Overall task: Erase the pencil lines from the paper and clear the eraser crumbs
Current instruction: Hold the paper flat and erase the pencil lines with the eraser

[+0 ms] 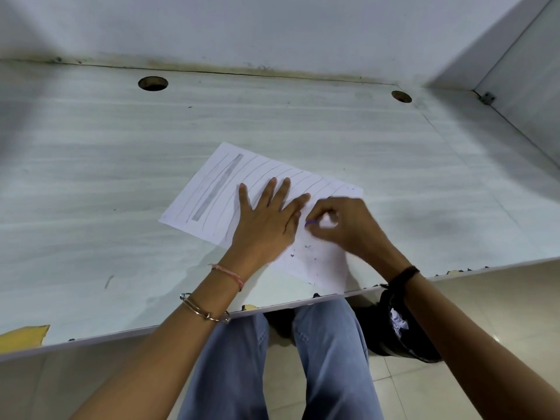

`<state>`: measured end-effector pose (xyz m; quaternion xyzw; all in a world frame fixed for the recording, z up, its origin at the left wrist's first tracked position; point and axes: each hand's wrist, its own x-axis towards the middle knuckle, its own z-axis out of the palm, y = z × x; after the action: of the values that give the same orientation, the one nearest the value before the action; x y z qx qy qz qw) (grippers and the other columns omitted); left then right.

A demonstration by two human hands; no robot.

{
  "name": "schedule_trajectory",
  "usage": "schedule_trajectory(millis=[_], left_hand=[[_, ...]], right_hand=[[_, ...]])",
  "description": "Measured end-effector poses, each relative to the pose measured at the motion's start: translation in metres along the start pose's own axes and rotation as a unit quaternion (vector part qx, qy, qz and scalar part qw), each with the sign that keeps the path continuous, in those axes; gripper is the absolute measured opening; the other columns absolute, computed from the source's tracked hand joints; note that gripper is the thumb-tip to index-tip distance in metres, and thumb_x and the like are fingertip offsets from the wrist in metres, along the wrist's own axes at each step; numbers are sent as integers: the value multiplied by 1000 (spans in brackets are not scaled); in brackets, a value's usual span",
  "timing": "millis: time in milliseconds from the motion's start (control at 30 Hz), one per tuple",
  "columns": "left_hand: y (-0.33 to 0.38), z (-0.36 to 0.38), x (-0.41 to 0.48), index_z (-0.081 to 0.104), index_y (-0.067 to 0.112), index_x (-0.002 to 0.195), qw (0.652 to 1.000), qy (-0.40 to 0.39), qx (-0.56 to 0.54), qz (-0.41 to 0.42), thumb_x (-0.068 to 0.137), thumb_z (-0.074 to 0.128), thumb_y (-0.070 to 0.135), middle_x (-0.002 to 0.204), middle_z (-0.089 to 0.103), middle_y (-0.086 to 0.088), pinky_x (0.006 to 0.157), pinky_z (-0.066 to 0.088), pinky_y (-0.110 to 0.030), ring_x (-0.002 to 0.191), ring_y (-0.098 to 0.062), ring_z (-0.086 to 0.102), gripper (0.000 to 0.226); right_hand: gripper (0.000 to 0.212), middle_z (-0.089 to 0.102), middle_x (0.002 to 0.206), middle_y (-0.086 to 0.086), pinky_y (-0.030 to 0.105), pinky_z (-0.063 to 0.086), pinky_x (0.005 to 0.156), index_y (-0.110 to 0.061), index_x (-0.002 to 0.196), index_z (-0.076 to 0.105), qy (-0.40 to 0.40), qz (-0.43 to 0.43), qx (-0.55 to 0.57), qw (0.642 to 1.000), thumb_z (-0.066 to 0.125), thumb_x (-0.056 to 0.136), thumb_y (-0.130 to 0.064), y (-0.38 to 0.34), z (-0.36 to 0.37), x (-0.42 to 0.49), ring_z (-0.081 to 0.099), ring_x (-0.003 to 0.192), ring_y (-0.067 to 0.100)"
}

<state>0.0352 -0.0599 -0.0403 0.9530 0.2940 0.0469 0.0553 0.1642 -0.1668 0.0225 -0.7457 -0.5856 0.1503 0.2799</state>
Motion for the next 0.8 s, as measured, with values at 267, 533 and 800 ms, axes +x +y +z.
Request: schedule_trajectory(millis=[267, 533, 800], left_hand=[[0, 1, 0, -1, 42, 153, 1000, 2, -9, -1, 103, 7, 43, 164, -8, 1, 110, -10, -67, 150, -23, -12, 50], [0, 0, 0, -1, 43, 153, 1000, 1, -6, -2, 104, 8, 42, 164, -9, 1, 110, -9, -67, 150, -23, -12, 50], [0, 0, -1, 0, 44, 153, 1000, 6, -14, -1, 104, 8, 43, 164, -8, 1, 110, -10, -67, 150, -22, -11, 50]], right_hand=[[5, 63, 62, -16, 8, 34, 57, -9, 73, 72, -60, 5, -3, 998, 74, 73, -5, -5, -6, 2, 53, 58, -6], [5, 65, 66, -15, 9, 35, 61, -13, 75, 72, -63, 16, -23, 998, 74, 74, -9, 0, -5, 5, 55, 64, -6], [3, 67, 69, -9, 11, 39, 62, -13, 75, 71, -85, 33, -47, 995, 72, 73, -11, 1, -8, 9, 56, 62, -1]])
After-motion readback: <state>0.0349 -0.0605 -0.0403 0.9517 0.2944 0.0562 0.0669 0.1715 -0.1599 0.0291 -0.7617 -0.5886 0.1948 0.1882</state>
